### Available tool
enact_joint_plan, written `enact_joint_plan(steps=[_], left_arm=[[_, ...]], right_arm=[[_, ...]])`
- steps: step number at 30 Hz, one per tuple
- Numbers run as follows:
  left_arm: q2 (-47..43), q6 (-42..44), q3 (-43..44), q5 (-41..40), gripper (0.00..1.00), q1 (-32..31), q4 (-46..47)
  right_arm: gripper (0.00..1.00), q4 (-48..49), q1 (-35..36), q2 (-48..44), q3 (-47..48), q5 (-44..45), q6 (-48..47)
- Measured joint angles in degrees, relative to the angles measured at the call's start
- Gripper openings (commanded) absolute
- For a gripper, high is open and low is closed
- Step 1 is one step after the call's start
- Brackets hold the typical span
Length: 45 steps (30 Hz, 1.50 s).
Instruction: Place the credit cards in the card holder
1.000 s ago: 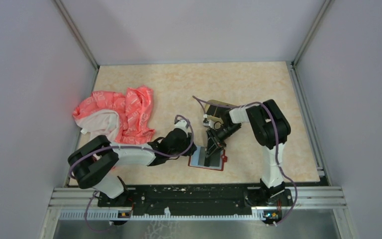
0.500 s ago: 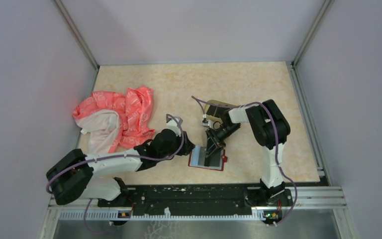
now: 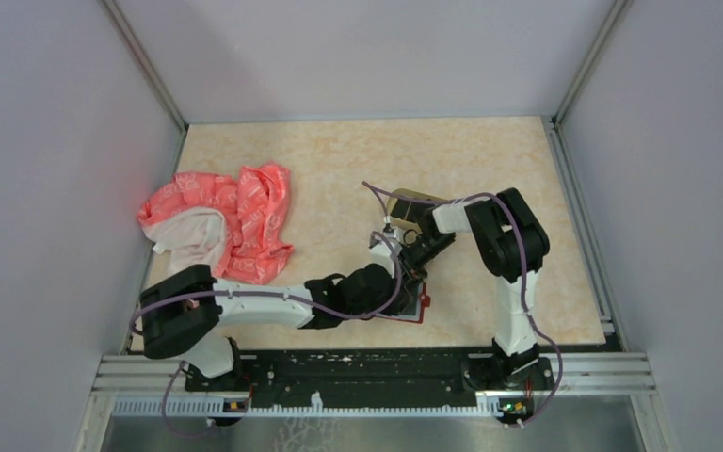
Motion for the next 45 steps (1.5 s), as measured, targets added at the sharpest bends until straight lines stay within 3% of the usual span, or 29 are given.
enact_joint_plan(steps=[13,38,45], left_arm=[[13.0,-1.0,9.5,-6.1,0.28,-1.9,-7.5],[12.0,-4.5,9.6,-13.8,0.31,-2.9,-14.8],[7.2,-0.5,4.1,-9.9,0.32,-2.7,-9.0]], right_arm=[[0.19,-0.1,0.0,0.0,0.0,0.0,0.0],[0.34,0.5,0.0,-0.6,1.9,0.8,-0.4],[0.34,0.5,0.0,-1.0,1.9,1.4,-1.0]])
